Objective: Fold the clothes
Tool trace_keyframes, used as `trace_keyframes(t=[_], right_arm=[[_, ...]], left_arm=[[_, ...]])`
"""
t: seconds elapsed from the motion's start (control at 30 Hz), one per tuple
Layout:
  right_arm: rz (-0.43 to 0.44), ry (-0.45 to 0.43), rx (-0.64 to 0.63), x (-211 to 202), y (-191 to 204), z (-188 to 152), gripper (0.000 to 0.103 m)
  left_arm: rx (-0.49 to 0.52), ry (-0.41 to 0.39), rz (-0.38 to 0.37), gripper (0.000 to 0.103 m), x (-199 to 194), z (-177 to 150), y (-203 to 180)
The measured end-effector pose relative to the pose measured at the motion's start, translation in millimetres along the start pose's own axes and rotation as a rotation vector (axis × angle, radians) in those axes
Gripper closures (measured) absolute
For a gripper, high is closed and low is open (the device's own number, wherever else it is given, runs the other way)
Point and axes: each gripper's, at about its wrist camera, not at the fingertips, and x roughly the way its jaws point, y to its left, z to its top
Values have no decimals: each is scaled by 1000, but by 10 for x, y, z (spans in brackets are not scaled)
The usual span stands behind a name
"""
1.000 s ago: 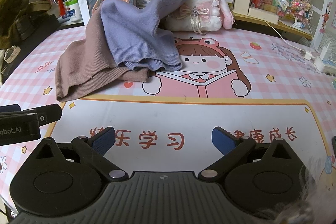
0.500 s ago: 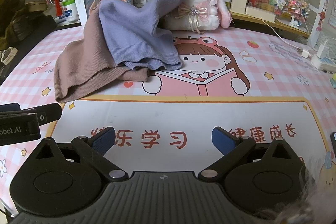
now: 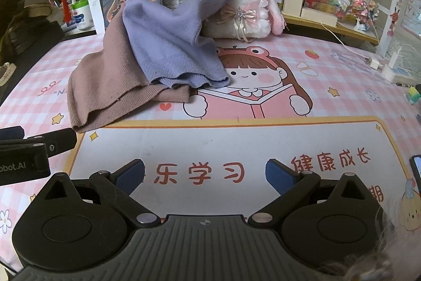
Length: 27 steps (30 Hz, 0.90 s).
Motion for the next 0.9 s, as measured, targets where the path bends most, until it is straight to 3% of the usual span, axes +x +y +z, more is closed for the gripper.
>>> trace_keyframes(t=[0.27,0.53,0.9], right_arm=[[-24,20,13,10,3,-37,4],[21,17,16,89,-139,-4,4],[150,11,22,281,-921,216,4]], left_arm=[[4,18,-24,0,72,-16,-2],[-22,7,-17,1,107,18,-152],[-40,-39,87,1,209,131,-867]])
